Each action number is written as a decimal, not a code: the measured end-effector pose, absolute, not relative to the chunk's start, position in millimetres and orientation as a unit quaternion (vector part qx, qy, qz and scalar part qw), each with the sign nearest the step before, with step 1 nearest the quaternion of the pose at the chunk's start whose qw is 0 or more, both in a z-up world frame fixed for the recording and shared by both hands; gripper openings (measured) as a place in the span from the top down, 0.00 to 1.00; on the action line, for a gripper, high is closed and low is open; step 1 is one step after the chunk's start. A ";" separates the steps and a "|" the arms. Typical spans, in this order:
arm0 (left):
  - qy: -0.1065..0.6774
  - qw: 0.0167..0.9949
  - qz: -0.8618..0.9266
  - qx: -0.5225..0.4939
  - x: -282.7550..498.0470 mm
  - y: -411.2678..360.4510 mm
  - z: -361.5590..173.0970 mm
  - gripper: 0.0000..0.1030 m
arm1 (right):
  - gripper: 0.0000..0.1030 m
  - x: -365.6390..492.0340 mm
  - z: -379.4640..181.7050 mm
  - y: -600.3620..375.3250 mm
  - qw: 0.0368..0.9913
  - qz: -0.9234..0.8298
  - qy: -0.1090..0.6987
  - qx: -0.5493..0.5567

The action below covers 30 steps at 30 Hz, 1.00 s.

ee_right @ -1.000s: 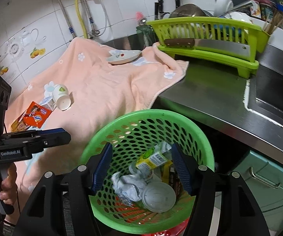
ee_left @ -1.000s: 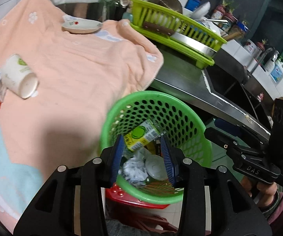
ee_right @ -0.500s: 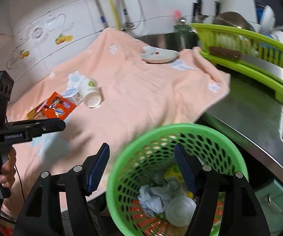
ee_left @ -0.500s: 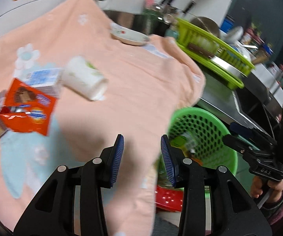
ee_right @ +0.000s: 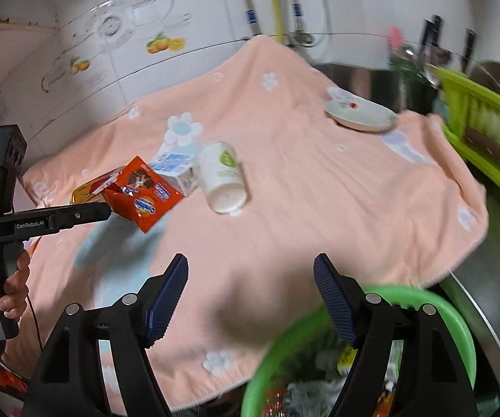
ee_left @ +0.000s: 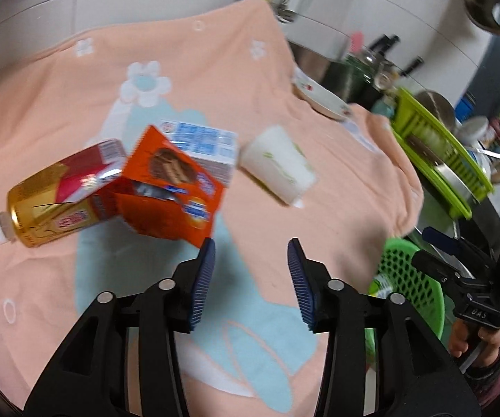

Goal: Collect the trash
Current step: 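Return to the towel and grasp the white paper cup with the right gripper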

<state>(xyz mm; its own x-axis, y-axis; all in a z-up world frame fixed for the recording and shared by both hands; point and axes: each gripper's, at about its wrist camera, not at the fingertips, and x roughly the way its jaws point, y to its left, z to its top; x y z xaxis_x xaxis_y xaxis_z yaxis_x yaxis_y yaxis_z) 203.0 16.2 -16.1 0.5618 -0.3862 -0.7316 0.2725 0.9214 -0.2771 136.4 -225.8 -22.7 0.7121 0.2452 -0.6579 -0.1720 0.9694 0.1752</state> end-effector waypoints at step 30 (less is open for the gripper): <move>0.447 0.859 -0.134 -0.209 260.9 69.7 -59.9 0.41 | 0.22 278.8 -49.2 -155.1 0.902 0.170 0.392 -0.058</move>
<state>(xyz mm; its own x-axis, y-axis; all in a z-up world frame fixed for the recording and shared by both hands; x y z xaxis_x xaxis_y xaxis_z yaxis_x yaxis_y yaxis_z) 260.9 69.7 -59.9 0.5640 -0.4165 -0.7131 0.0430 0.8771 -0.4783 278.8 -155.1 -49.2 0.6354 0.2610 -0.7267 -0.3518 0.9357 0.0284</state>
